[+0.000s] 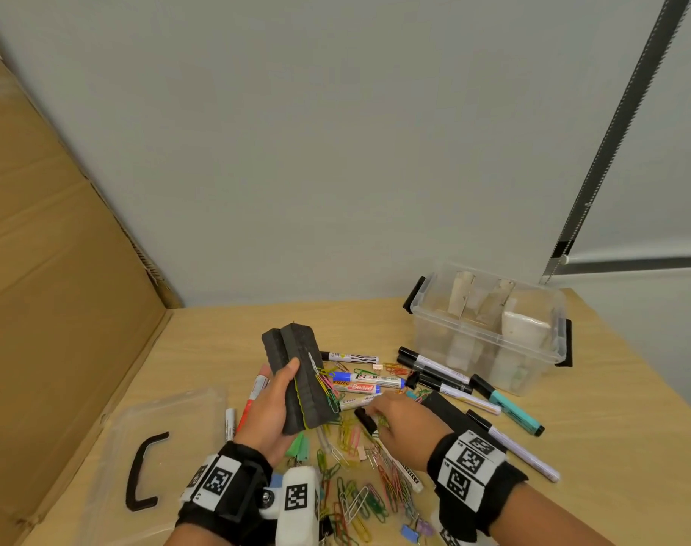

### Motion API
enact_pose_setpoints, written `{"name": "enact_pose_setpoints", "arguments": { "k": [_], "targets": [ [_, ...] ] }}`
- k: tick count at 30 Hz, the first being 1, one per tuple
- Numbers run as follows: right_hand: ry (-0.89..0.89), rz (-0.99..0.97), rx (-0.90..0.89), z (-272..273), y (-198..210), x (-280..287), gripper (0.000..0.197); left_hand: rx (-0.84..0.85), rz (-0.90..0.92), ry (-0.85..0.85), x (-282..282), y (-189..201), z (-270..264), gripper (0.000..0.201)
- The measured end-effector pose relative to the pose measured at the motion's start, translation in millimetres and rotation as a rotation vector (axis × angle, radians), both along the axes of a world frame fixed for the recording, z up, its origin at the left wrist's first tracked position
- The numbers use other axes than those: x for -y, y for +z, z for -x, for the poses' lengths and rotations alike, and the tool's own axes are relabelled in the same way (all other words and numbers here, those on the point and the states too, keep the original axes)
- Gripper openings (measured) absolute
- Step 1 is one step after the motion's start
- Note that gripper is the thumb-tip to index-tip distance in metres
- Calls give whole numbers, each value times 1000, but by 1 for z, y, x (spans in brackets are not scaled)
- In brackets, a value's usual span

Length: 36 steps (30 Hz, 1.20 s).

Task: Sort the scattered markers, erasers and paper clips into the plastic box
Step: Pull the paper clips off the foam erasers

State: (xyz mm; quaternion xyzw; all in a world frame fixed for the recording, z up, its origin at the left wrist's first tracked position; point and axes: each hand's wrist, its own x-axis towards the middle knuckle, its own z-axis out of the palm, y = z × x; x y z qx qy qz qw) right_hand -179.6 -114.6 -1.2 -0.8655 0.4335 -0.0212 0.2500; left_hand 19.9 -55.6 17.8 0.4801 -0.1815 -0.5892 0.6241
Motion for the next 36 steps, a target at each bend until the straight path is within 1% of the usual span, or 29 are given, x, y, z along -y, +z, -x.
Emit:
{"name": "enact_pose_setpoints", "arguments": {
  "k": [2,3,5,6,7,10,12,14,15,16,17,19,20,21,22,23,25,27,28,30,31,33,35,36],
  "targets": [
    [-14,82,170,-2,11,-6,20,2,-23,18,0,-3,3,68],
    [-22,91,263,-6,17,-9,17,6,-30,2,1,-4,5,62],
    [-28,23,414,-15,28,-15,17,12,-11,-49,1,-1,11,38],
    [-28,-21,459,-19,29,-17,18,13,-11,-51,2,-1,13,31],
    [-29,-44,481,-23,29,-17,19,5,-12,-48,3,-2,13,32],
    [-33,-19,499,-28,26,-13,9,-35,-8,-24,4,-7,7,64],
    [-11,-18,497,-27,24,-12,6,-18,-31,-22,5,-11,4,72],
    [10,-18,466,-25,22,-12,8,-26,-37,-11,5,-10,2,80],
    [26,-9,424,-23,19,-11,9,-21,-27,-2,5,-9,0,81],
    [44,-2,361,-20,13,-10,11,-17,-6,2,4,-7,-1,77],
    [65,-6,276,-16,8,-8,16,-19,11,10,5,-5,-3,70],
    [101,-27,43,-9,0,-6,29,-47,31,14,7,-4,-4,54],
    [103,-19,-36,-7,-2,-5,34,-60,51,3,6,-2,-4,52],
    [86,2,-47,-6,-2,-5,34,-55,59,4,6,-2,-4,54],
    [58,37,17,-7,2,-6,31,-36,50,5,6,-1,-3,59],
    [34,70,123,-9,8,-9,25,-16,33,13,5,-1,-3,64],
    [-2,113,343,-16,20,-13,21,-10,20,-2,6,-5,0,67],
    [-24,108,501,-25,28,-15,25,-21,2,-17,6,-6,7,56],
    [-28,108,547,-30,29,-15,27,-20,1,-34,5,-5,11,46],
    [-38,118,562,-37,30,-13,24,-8,14,-79,3,0,18,22],
    [-46,124,562,-38,30,-11,19,-6,17,-93,2,2,19,20],
    [-46,109,567,-39,30,-9,8,12,9,-92,-2,7,20,20],
    [-22,85,543,-38,30,-9,3,13,2,-80,-2,5,14,21],
    [-12,76,518,-36,29,-9,3,9,-8,-70,-2,4,11,31]
  ]
}}
